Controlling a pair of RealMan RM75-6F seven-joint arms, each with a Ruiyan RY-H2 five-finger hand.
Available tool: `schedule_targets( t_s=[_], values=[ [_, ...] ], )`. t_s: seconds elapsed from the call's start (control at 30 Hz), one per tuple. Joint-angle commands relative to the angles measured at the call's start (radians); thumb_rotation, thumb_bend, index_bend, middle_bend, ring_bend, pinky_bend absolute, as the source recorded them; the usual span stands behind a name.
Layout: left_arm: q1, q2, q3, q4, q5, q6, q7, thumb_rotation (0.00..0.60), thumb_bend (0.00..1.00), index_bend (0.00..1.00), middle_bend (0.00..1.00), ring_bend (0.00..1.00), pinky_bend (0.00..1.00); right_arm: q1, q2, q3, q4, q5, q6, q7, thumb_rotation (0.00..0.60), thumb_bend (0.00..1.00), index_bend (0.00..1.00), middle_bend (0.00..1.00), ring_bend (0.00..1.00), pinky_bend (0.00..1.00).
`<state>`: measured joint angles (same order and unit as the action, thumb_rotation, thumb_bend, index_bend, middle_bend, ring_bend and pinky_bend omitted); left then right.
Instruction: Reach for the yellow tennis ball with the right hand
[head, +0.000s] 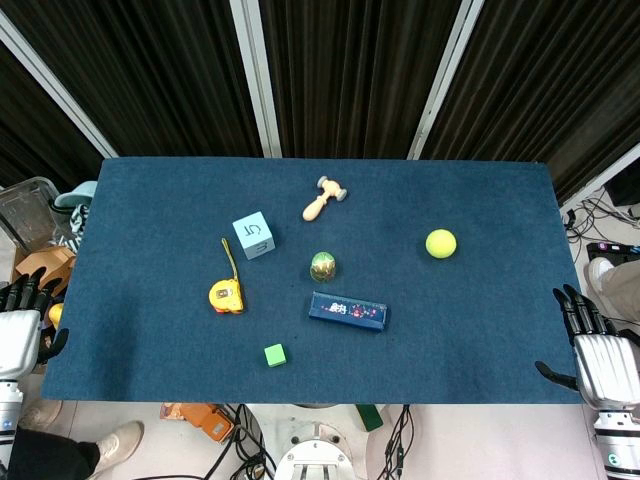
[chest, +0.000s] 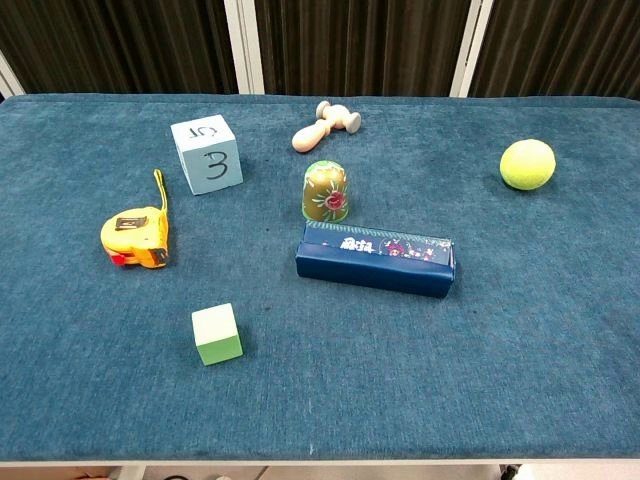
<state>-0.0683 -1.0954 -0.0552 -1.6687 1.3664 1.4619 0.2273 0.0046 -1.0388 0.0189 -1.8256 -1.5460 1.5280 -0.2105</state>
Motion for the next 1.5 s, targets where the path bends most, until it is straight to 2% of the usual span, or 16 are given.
schedule_targets(
  t_s=[0.03, 0.5, 0.7, 0.8, 1.03, 1.13, 1.33, 1.5],
  values=[
    [0.000, 0.000, 0.000, 0.001, 0.000, 0.000, 0.000, 0.600, 0.28, 0.14, 0.00, 0.00, 0.11, 0.001, 0.000, 0.001, 0.001, 0.002, -0.001, 0.001, 0.600, 0.11, 0.00, 0.11, 0.17, 0.30],
    [0.001, 0.000, 0.001, -0.002, -0.001, -0.001, 0.002, 0.600, 0.28, 0.14, 0.00, 0.00, 0.11, 0.002, 0.002, 0.006, 0.009, 0.010, -0.006, 0.015, 0.600, 0.11, 0.00, 0.11, 0.17, 0.30],
    [0.006, 0.000, 0.005, -0.009, 0.001, 0.004, 0.003, 0.600, 0.28, 0.14, 0.00, 0.00, 0.11, 0.032, -0.007, 0.032, 0.060, 0.076, -0.065, 0.051, 0.600, 0.11, 0.00, 0.13, 0.17, 0.30],
    [0.006, -0.003, 0.008, -0.010, 0.007, 0.006, 0.007, 0.600, 0.28, 0.14, 0.00, 0.00, 0.11, 0.063, -0.037, 0.064, 0.119, 0.133, -0.116, 0.105, 0.600, 0.11, 0.01, 0.14, 0.17, 0.30],
    [0.008, -0.002, 0.006, -0.010, 0.004, 0.009, 0.008, 0.600, 0.28, 0.14, 0.00, 0.00, 0.11, 0.170, -0.104, 0.110, 0.300, 0.272, -0.341, 0.212, 0.600, 0.11, 0.03, 0.14, 0.17, 0.30],
    [0.008, -0.001, 0.005, -0.010, 0.000, 0.006, 0.006, 0.600, 0.28, 0.14, 0.00, 0.00, 0.11, 0.206, -0.145, 0.127, 0.373, 0.307, -0.401, 0.243, 0.600, 0.11, 0.05, 0.15, 0.18, 0.30],
    [0.005, -0.002, 0.005, -0.007, 0.001, 0.002, 0.012, 0.600, 0.28, 0.14, 0.00, 0.00, 0.11, 0.282, -0.250, 0.157, 0.521, 0.318, -0.466, 0.269, 0.600, 0.11, 0.15, 0.23, 0.27, 0.32],
    [0.004, -0.002, -0.001, -0.004, -0.009, 0.001, 0.008, 0.600, 0.28, 0.14, 0.00, 0.00, 0.11, 0.350, -0.308, 0.170, 0.591, 0.324, -0.540, 0.268, 0.600, 0.11, 0.20, 0.26, 0.30, 0.35]
  ],
)
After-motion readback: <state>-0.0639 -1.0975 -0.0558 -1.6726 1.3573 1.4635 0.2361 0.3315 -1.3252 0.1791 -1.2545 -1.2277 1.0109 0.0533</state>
